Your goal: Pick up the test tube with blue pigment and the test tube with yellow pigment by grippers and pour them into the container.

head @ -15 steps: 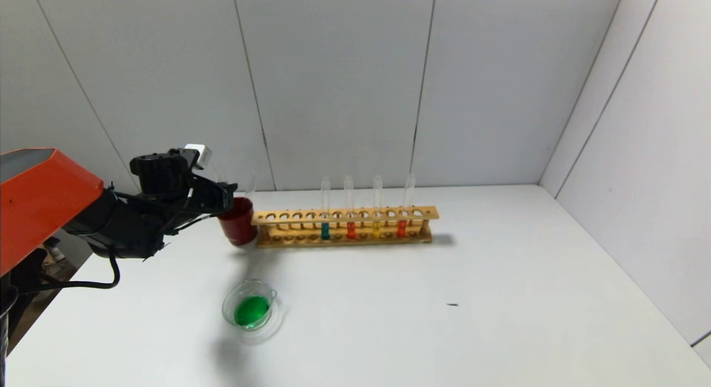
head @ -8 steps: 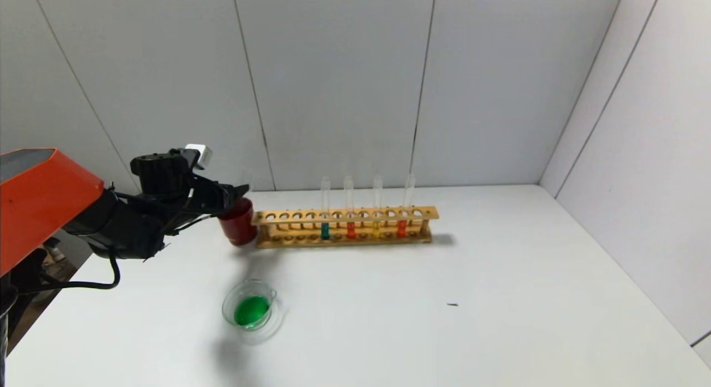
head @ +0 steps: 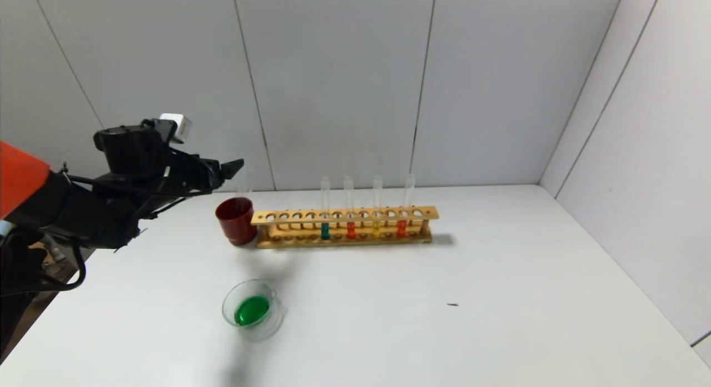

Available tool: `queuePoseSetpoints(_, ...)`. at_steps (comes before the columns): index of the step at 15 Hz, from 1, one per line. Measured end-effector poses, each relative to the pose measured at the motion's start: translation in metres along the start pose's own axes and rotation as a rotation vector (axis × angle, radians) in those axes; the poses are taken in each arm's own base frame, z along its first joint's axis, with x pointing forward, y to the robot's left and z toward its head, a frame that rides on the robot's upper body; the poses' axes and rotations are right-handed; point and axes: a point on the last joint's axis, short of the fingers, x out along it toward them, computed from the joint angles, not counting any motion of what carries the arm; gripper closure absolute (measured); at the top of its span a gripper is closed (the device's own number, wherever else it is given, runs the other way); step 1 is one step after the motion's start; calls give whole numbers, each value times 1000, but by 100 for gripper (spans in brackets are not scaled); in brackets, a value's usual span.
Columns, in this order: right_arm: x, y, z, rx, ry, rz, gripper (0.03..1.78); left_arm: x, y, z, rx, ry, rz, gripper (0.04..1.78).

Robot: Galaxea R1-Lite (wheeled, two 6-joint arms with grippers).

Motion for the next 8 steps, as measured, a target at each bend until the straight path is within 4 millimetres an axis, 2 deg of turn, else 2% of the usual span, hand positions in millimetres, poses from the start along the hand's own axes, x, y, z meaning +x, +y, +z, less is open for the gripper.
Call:
queuePoseSetpoints(3, 0, 0, 0, 0, 0, 0, 6, -51, -9, 54, 31, -99, 3, 7)
queuePoseSetpoints(6, 0, 0, 0, 0, 0, 0, 6, -126, -24, 102, 56, -188, 2, 7)
queuePoseSetpoints(8, 0, 0, 0, 0, 0, 0, 6, -183, -35, 123, 69, -247, 2, 7)
